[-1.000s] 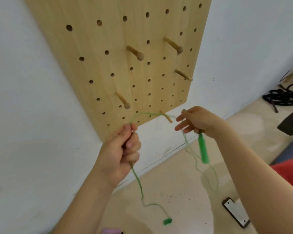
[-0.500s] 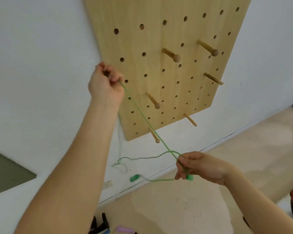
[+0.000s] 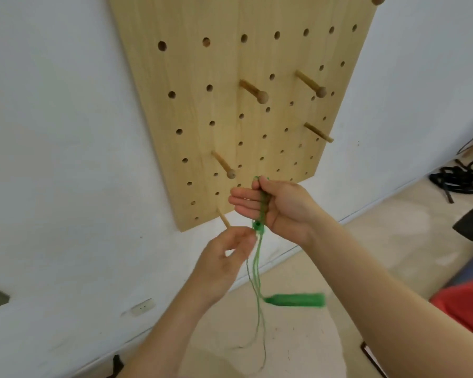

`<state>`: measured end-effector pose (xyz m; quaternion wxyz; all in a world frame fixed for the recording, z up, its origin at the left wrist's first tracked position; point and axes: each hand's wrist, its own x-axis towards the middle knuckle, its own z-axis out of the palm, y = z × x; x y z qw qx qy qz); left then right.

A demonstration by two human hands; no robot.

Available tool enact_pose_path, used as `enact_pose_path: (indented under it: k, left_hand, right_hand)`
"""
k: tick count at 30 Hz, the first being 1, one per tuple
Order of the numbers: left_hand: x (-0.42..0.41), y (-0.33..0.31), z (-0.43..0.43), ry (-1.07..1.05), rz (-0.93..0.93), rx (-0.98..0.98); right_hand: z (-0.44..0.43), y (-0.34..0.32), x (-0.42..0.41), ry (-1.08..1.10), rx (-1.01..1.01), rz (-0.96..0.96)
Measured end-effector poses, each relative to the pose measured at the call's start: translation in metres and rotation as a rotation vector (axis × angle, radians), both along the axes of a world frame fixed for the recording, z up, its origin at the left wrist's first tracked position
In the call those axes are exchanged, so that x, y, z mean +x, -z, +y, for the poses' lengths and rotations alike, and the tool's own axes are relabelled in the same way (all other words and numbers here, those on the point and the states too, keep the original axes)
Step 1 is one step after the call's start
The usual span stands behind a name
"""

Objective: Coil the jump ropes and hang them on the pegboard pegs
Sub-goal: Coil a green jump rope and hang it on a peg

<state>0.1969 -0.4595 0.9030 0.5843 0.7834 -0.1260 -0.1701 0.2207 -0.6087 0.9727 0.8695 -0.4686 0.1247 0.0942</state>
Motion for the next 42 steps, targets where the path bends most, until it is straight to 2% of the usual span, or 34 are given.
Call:
enact_pose_path:
  k: [2, 5, 7, 8, 9, 11, 14, 16, 17, 20, 22, 28, 32, 35, 39, 42]
  left_hand:
    - [-0.001, -0.008, -0.018, -0.003, -0.062, -0.106]
    - [0.008, -0.016, -0.038, -0.042, -0.182, -0.124]
    - [0.014, -0.021, -0.051, 0.02, -0.22, -0.117]
    - [0.014, -0.023, -0.057, 0.02, -0.226, -0.123]
    - [0.015, -0.026, -0.064, -0.007, -0.202, -0.153]
    - [0.022, -0.036, -0.078, -0.087, -0.018, -0.342]
    - [0.038, -0.056, -0.103, -0.166, 0.293, -0.708]
    - [0.048, -0.064, -0.123, -0.224, 0.342, -0.783]
    - [0.051, -0.065, -0.133, -0.235, 0.318, -0.744]
    - [0.058, -0.064, -0.159, -0.247, 0.119, -0.393]
    - [0.063, -0.062, -0.175, -0.281, -0.009, -0.282]
    - [0.067, -0.058, -0.214, -0.274, -0.042, -0.328]
    - [0.071, -0.055, -0.224, -0.268, -0.007, -0.33]
    - [0.076, -0.055, -0.225, -0.289, -0.029, -0.289]
    - [0.077, -0.052, -0.232, -0.333, -0.07, -0.206]
    - [0.079, -0.05, -0.229, -0.352, -0.047, -0.248]
  right_hand:
    - [-0.006, -0.003, 0.001, 0.013, 0.062, 0.003]
    - [-0.019, -0.006, 0.0, 0.035, 0.124, 0.002]
    - [-0.031, -0.008, 0.0, 0.058, 0.091, -0.004]
    - [-0.04, -0.008, 0.002, 0.073, 0.012, -0.019]
    - [-0.05, -0.008, 0.004, 0.076, -0.102, -0.043]
    - [-0.07, -0.006, 0.005, -0.017, -0.291, -0.087]
    - [-0.091, 0.006, -0.005, -0.381, -0.379, -0.109]
    - [-0.1, 0.014, -0.014, -0.457, -0.395, -0.106]
    - [-0.106, 0.018, -0.017, -0.42, -0.391, -0.111]
    - [-0.129, 0.023, -0.019, -0.297, -0.419, -0.179]
    - [-0.145, 0.022, -0.015, -0.276, -0.475, -0.202]
    - [-0.182, 0.025, -0.003, -0.168, -0.843, -0.315]
    - [-0.196, 0.028, 0.004, -0.176, -0.938, -0.355]
    - [-0.202, 0.025, 0.009, -0.242, -0.845, -0.336]
    - [-0.201, 0.022, 0.011, -0.315, -0.517, -0.149]
    - [-0.201, 0.023, 0.014, -0.326, -0.593, -0.195]
